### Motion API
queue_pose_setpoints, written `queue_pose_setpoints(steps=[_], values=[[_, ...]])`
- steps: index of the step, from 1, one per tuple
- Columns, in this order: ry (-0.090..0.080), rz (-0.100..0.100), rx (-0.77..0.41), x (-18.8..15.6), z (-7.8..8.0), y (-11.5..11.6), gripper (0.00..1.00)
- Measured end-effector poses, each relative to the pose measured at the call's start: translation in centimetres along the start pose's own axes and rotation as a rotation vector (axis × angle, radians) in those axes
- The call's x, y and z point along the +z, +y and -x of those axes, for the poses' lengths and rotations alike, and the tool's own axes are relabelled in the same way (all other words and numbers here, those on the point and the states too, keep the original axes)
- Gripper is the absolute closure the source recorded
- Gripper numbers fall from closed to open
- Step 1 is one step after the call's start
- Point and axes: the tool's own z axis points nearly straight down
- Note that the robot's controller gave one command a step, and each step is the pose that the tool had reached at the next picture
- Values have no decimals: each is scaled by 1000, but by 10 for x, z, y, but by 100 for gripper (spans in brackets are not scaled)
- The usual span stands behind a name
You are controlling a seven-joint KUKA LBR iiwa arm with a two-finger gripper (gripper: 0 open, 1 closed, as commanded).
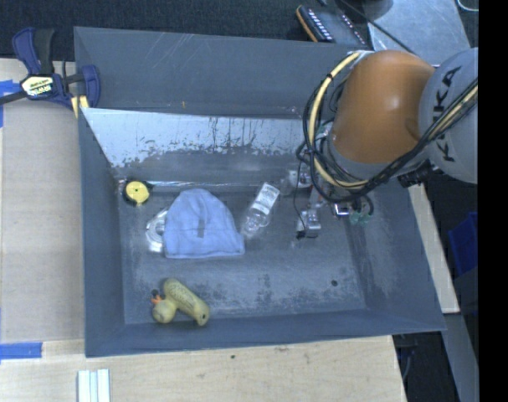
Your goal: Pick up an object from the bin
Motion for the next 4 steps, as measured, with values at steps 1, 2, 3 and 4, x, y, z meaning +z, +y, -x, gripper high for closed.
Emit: queue_pose_setpoints(steps=[1,2,3,4], values=[[-9,0,0,-5,2,0,0],[-9,0,-184,98,49,8,0],[-12,-1,-353,62,64,0,0],[-10,-1,-429,88,64,-13,0]])
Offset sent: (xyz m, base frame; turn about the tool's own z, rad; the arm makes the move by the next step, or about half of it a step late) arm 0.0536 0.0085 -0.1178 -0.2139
